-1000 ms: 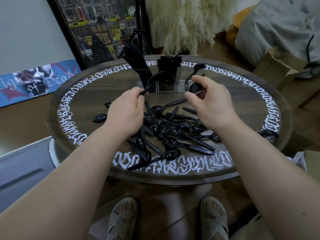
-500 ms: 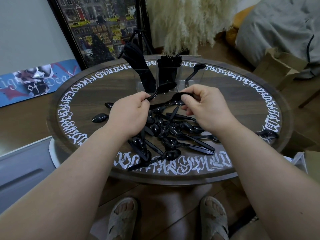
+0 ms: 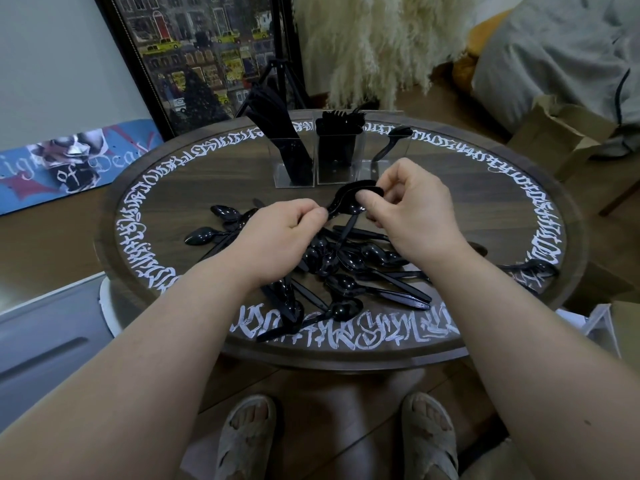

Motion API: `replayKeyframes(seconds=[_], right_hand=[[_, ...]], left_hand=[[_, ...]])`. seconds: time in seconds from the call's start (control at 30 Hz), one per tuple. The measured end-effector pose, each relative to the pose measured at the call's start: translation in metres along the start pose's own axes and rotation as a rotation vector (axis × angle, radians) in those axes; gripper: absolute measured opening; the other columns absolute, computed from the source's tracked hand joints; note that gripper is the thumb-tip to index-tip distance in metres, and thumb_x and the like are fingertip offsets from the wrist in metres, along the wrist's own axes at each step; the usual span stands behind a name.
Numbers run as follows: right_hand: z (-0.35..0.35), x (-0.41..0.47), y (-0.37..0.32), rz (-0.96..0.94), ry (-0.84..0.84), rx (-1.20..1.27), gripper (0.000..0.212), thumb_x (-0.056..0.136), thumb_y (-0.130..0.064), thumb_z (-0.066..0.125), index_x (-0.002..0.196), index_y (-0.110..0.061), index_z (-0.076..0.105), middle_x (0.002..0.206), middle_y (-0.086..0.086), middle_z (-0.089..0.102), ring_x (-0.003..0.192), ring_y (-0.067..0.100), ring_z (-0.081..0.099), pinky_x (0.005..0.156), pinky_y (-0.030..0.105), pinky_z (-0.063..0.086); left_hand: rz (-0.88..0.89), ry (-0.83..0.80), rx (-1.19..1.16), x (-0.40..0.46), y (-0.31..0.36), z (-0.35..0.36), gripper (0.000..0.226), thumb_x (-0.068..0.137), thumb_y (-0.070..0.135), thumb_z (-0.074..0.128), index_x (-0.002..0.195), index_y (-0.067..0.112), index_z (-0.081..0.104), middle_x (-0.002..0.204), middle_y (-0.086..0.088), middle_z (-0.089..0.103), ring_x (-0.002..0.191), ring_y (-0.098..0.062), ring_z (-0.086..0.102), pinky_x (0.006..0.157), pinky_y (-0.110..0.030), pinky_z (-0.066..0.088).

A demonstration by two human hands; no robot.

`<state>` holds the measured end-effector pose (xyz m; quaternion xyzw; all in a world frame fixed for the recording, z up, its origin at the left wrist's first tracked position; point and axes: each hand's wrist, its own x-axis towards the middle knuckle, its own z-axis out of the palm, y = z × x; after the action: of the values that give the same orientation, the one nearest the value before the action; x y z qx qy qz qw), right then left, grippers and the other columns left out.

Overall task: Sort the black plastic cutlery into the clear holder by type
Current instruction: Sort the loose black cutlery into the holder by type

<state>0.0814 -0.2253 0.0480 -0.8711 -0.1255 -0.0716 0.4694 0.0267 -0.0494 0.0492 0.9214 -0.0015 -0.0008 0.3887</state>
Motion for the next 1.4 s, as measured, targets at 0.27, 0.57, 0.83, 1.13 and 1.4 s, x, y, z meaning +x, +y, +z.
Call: replayKeyframes(seconds=[0.27, 0.57, 0.83, 1.13, 1.4], right_hand=[[0.003, 0.0, 0.004, -0.011, 0.011, 0.072, 0.015, 0.085, -0.021, 0.07, 0.099, -0.025, 0.073, 0.086, -0.009, 0.07, 0.082, 0.012, 0.068, 0.082, 0.037, 0.056], [0.001, -0.003, 0.005, -0.026, -0.047, 0.068, 0.03, 0.094, -0.014, 0.056, 0.121, -0.023, 0.064, 0.082, -0.015, 0.061, 0.083, 0.014, 0.065, 0.087, 0.04, 0.053], [0.0, 0.0, 0.01, -0.004, 0.033, 0.167, 0.029, 0.088, -0.008, 0.058, 0.111, -0.021, 0.07, 0.098, -0.002, 0.071, 0.089, 0.018, 0.069, 0.086, 0.041, 0.055], [-0.004, -0.001, 0.006, 0.085, -0.023, 0.211, 0.034, 0.098, -0.005, 0.044, 0.126, -0.016, 0.06, 0.098, 0.0, 0.063, 0.073, 0.005, 0.061, 0.078, 0.022, 0.055], [-0.017, -0.004, 0.001, 0.284, 0.037, 0.778, 0.02, 0.091, 0.004, 0.057, 0.093, -0.01, 0.07, 0.077, 0.006, 0.07, 0.068, 0.012, 0.063, 0.073, 0.026, 0.054]], left_hand=[[0.065, -0.073, 0.098, 0.0, 0.001, 0.001, 0.023, 0.1, 0.034, 0.04, 0.101, 0.025, 0.061, 0.066, 0.008, 0.052, 0.065, -0.009, 0.05, 0.066, -0.032, 0.042], [-0.006, -0.101, 0.158, 0.002, 0.006, 0.002, 0.019, 0.101, 0.025, 0.039, 0.106, 0.021, 0.058, 0.068, 0.006, 0.048, 0.056, -0.009, 0.043, 0.052, -0.027, 0.031], [-0.026, -0.239, -0.023, 0.003, 0.008, 0.008, 0.022, 0.101, 0.025, 0.039, 0.11, 0.026, 0.06, 0.068, 0.01, 0.05, 0.06, -0.008, 0.045, 0.061, -0.026, 0.037], [0.091, 0.077, 0.135, 0.003, 0.01, 0.011, 0.019, 0.099, 0.031, 0.043, 0.113, 0.033, 0.057, 0.082, 0.007, 0.066, 0.079, -0.011, 0.059, 0.076, -0.033, 0.047], [0.197, 0.236, 0.204, 0.008, 0.01, 0.023, 0.03, 0.097, 0.025, 0.05, 0.125, 0.028, 0.06, 0.111, 0.012, 0.061, 0.112, -0.016, 0.047, 0.091, -0.024, 0.031]])
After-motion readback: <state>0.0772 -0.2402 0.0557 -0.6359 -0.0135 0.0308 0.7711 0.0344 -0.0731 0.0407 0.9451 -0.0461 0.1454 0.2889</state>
